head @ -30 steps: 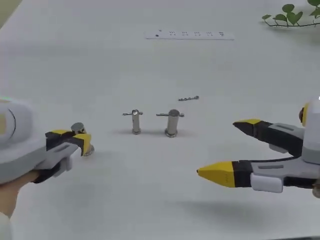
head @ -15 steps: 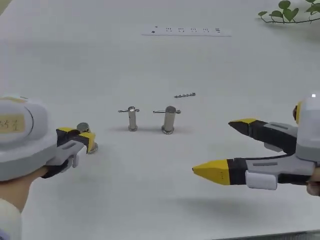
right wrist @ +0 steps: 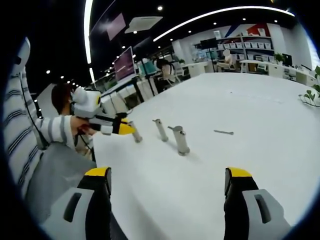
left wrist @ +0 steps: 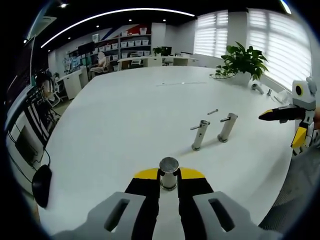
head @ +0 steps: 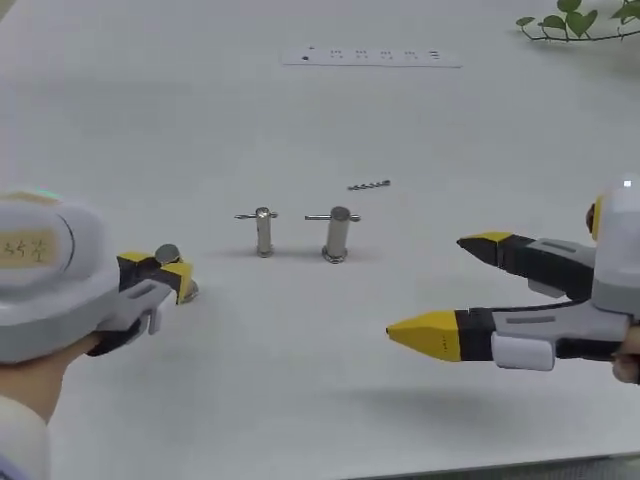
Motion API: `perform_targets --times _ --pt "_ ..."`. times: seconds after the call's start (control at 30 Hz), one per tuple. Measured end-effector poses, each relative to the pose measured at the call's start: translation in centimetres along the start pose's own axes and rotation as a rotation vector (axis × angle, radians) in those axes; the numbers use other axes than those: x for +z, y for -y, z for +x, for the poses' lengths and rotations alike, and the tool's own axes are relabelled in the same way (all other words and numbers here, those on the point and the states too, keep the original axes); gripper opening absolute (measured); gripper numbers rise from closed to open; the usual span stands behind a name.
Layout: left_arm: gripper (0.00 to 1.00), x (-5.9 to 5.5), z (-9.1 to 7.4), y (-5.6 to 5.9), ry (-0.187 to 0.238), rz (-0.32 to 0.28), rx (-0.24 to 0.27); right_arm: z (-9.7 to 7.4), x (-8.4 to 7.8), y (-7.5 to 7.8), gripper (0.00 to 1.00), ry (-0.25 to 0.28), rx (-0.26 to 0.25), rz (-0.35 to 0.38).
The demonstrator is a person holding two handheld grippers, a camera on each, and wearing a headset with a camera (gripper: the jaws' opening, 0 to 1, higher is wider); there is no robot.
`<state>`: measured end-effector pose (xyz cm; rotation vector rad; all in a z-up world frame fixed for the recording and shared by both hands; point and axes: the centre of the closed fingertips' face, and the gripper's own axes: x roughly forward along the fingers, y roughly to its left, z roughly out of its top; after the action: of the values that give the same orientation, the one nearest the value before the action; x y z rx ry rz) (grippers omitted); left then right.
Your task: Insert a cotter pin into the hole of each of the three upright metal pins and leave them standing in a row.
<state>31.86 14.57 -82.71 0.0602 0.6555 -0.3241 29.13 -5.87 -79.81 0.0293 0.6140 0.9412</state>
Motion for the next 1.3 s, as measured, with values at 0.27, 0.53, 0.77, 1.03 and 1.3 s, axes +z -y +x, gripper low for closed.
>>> perform_targets --times 0.27,0.53,0.77,1.03,1.3 --pt "0.11 -0.2 -0.3 0.2 -0.003 0.023 0.0 0.1 0.1 -0.2 0.95 0.003 0.006 -0.002" --pt "0.13 0.2 -0.4 0.5 0.001 0.045 -0.031 0.0 0.0 -0.1 0.95 0.002 0.003 0.002" --pt "0.26 -0.6 -0.4 0.7 -0.034 0.031 -0.043 0.0 0.1 -0.1 0.95 -0.001 0.01 -0.007" --pt "0.47 0.0 -1.7 0.5 -0.011 0.046 -0.08 -0.4 0.6 0.8 0.95 -0.034 0.011 -0.051" --pt "0.82 0.2 -3.1 1.5 0.016 -0.033 -0.191 -0.8 1.3 2.8 0.95 -0.117 0.011 -0.138"
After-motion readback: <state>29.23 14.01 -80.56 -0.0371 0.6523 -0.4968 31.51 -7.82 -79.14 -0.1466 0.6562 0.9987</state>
